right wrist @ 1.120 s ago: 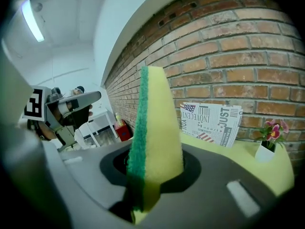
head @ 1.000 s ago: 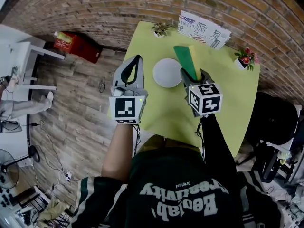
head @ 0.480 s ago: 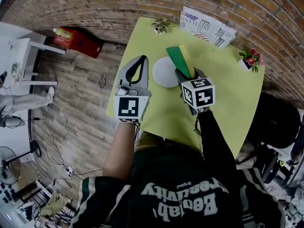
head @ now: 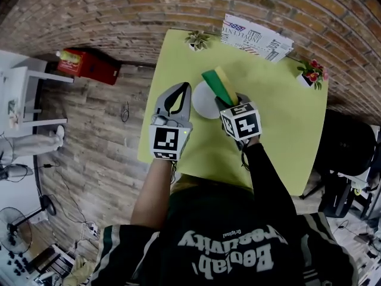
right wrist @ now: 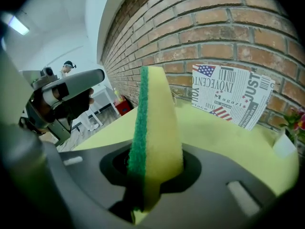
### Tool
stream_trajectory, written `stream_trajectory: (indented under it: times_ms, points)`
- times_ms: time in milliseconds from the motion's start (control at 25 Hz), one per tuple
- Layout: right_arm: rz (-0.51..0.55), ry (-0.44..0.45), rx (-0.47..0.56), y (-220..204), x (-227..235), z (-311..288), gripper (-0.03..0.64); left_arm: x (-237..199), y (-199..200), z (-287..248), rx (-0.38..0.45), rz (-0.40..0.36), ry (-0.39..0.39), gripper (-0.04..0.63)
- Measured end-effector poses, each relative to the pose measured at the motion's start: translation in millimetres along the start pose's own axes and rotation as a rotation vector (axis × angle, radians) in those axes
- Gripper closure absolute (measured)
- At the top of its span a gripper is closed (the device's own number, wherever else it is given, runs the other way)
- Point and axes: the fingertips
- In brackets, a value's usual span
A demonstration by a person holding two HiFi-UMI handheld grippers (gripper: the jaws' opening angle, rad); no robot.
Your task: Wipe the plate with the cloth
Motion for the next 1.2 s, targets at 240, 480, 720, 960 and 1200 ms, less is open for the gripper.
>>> stream_trajectory:
  times_ms: [240, 480, 720, 960, 1200]
  points:
    - [-0.028, -0.009, -0.092, -6.8, -16.2, -25.1, 0.500, -25.2, -9.3, -0.8, -0.002, 0.024, -0.025, 0.588]
    - [-0.057, -0.036, -0.193, -16.1, -24.5, -46.2, 0.500, -38.6, -19.5, -6.9, -0.004, 0.074, -0.063, 0.588]
    - [-0.073, -0.069, -0.258, -20.1, -25.0, -63.1, 0.498, -38.7, -22.5, -13.9, -0.010, 0.059, -0.131, 0.588]
    - [-0.085, -0.091, -0.321, -21.6, -27.3, -74.8, 0.497, -47.9, -30.1, -16.9, -0.025, 0.052, -0.171, 0.588]
    - [-0.096, -0.116, -0.380, -33.3, -31.7, -84.9, 0.495, -57.3, -39.0, -19.4, -0.045, 0.050, -0.199, 0.589]
Point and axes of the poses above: the fingertips, and each gripper's own axes: z backward along the fingers, x to its right, y out of its top, and after that the axes turned 3 degrees about -y, right-handed
